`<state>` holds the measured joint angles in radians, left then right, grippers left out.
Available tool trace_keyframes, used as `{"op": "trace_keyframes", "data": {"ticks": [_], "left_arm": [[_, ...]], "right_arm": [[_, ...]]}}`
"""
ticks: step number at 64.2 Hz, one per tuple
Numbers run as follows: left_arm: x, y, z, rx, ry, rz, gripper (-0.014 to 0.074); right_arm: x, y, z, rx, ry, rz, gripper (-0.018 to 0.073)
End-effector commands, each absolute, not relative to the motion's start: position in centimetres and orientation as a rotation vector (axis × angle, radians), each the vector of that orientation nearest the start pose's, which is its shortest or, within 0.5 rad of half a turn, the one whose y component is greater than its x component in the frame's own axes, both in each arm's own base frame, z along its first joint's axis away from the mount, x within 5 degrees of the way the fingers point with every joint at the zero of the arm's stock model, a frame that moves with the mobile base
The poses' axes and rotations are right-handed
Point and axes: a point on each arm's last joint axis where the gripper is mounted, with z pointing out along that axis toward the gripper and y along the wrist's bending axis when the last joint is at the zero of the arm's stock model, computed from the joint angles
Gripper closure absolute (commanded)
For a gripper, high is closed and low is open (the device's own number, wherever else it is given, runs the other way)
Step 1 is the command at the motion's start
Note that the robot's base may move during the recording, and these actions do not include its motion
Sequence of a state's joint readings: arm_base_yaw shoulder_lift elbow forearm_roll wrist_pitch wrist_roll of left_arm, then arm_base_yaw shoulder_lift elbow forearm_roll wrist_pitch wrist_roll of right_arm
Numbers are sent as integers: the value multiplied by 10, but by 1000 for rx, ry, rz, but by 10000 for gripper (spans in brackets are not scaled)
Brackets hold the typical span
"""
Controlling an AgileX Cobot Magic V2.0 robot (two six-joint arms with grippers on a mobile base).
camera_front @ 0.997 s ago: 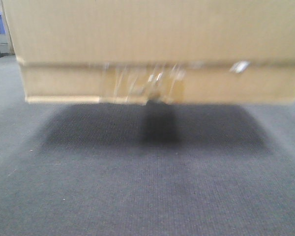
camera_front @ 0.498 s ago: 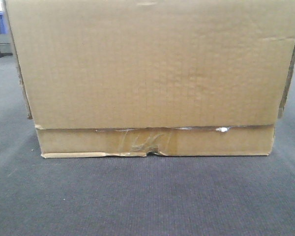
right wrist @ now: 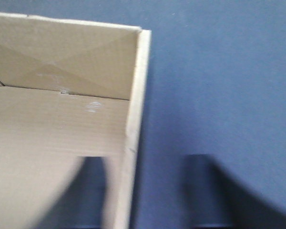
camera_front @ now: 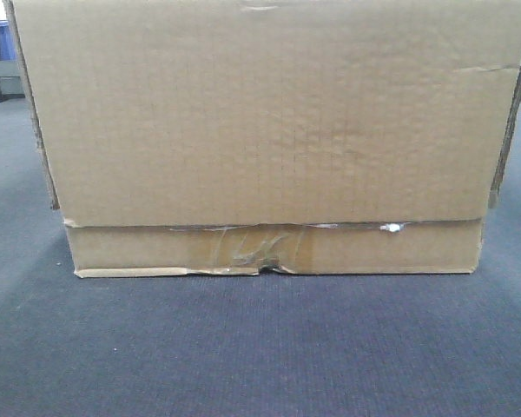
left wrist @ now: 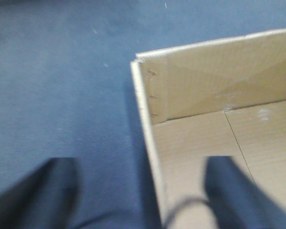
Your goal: Grab carton from right shelf to conveyor
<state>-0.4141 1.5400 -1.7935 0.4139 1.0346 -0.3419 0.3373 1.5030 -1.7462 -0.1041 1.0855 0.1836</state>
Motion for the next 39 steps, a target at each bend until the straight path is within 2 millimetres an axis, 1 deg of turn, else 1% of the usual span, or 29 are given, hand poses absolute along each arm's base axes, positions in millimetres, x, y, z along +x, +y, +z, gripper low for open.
{"op": "trace_keyframes", "data": {"ticks": [1,4,8,9,10,11,12,13,14,15,17,21,24,26,27,30,33,34,35,37,38,39], "left_arm": [[297,-85,465,100,2166,110,384],[291,-76,463,82,2165,114,489],[284,-61,457,42,2172,130,622],[284,-59,453,41,2179,133,632],[281,-54,453,24,2177,135,631],[279,-51,448,18,2187,136,620],[276,-47,447,6,2185,133,611],[275,-43,442,-10,2196,131,601],[272,-41,442,-16,2192,128,596],[269,-36,437,-32,2199,124,590],[265,-30,433,-50,2205,120,589],[252,-18,417,-85,2214,115,590],[243,-11,407,-106,2211,115,592],[237,-8,401,-113,2207,113,592],[235,-7,394,-111,2210,115,592],[221,-4,384,-112,2190,112,592],[210,-3,369,-98,2177,104,592],[206,-2,369,-98,2166,102,592],[203,-2,365,-94,2160,98,592],[196,-2,359,-85,2146,91,592],[193,-3,353,-79,2142,84,592],[187,-3,351,-77,2124,76,592]], "right_arm": [[291,84,451,-168,2307,107,571],[288,78,451,-150,2293,102,652],[284,70,444,-128,2290,92,630],[283,68,443,-122,2289,89,627],[282,66,441,-116,2289,86,625],[280,63,440,-106,2282,83,625],[279,61,436,-101,2291,78,627],[277,58,435,-91,2287,75,629],[276,55,432,-85,2289,71,629],[275,53,427,-80,2301,65,629],[272,49,421,-66,2308,57,629],[265,40,410,-38,2316,42,629],[260,34,397,-22,2332,31,629],[257,32,391,-15,2333,28,629],[255,31,388,-13,2331,27,629],[248,28,377,-11,2324,27,629],[243,27,369,-13,2311,30,629],[239,27,367,-15,2303,32,629],[237,27,362,-16,2309,32,629],[232,26,357,-19,2300,34,629],[230,26,354,-21,2294,36,629],[227,26,351,-22,2289,38,629]]}}
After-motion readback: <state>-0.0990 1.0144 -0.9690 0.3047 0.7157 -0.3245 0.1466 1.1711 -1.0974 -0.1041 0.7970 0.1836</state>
